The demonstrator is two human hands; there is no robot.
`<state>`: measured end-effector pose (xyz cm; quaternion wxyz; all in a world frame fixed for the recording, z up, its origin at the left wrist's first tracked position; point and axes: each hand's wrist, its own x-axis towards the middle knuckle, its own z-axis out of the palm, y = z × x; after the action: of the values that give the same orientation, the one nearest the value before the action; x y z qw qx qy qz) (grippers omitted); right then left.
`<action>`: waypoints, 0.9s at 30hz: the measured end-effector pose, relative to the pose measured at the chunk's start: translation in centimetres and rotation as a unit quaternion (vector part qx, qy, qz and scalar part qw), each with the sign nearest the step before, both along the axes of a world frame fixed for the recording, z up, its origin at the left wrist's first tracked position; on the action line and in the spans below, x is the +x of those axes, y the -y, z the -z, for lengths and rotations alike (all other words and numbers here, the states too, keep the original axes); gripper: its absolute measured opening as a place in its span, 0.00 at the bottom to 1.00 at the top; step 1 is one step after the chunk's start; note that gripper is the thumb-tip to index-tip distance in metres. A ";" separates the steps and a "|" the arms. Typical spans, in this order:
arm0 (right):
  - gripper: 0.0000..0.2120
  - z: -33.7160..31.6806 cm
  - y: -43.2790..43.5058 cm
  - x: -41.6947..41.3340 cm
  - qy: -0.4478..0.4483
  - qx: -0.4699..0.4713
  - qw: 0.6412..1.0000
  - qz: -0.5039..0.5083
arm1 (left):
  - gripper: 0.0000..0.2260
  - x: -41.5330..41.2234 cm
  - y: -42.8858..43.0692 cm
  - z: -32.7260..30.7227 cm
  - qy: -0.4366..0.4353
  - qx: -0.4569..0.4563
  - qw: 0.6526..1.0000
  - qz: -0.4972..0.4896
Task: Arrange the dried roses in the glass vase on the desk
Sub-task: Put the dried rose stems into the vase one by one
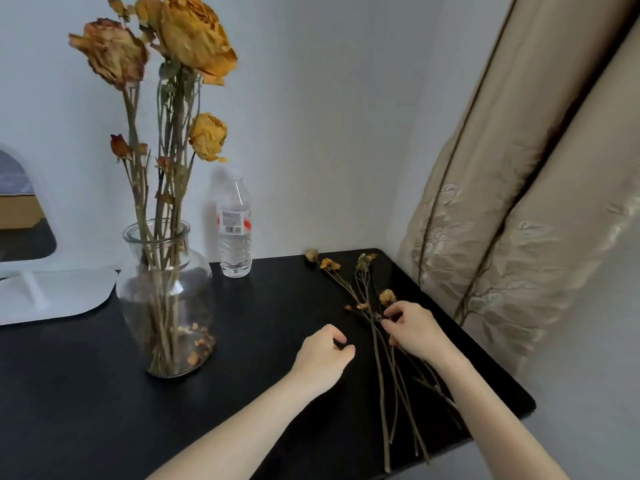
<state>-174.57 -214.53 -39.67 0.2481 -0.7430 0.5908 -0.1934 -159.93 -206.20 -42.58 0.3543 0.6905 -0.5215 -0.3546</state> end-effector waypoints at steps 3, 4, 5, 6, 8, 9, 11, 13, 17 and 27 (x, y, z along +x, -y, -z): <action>0.10 0.9 0.9 -2.1 -0.041 0.018 0.999 0.027 | 0.10 -2.2 2.0 0.3 0.050 0.030 0.998 0.018; 0.08 1.2 1.1 -2.5 -0.050 0.021 0.998 0.029 | 0.10 -2.8 2.5 0.3 0.072 0.038 0.996 0.022; 0.06 1.5 1.2 -2.7 -0.054 0.024 0.998 0.031 | 0.11 -3.3 2.9 0.4 0.092 0.045 0.994 0.025; 0.04 1.7 1.3 -2.8 -0.054 0.027 0.998 0.031 | 0.11 -3.8 3.2 0.4 0.108 0.050 0.993 0.026; 0.06 1.8 1.2 -2.7 -0.051 0.032 0.998 0.020 | 0.10 -4.3 3.6 0.4 0.134 0.060 0.989 0.021; 0.08 1.7 1.2 -2.5 -0.050 0.034 0.998 0.012 | 0.10 -4.5 3.7 0.4 0.145 0.065 0.987 0.017; 0.09 1.6 1.0 -2.0 -0.054 0.027 0.998 0.001 | 0.09 -4.7 3.9 0.4 0.156 0.076 0.985 0.013; 0.11 1.4 0.8 -1.5 -0.068 0.012 0.998 0.002 | 0.10 -4.7 4.0 0.5 0.159 0.082 0.984 0.007; 0.10 1.3 0.3 -0.7 -0.103 0.012 0.995 0.000 | 0.13 -4.8 4.3 0.8 0.173 0.079 0.982 -0.019; 0.07 1.4 0.2 0.1 -0.149 0.006 0.989 0.020 | 0.15 -4.6 4.3 0.6 0.226 0.063 0.971 -0.047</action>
<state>-174.42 -214.70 -41.02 0.1578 -0.7497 0.6374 -0.0821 -164.50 -210.49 -43.19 0.1997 0.7972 -0.5317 -0.2045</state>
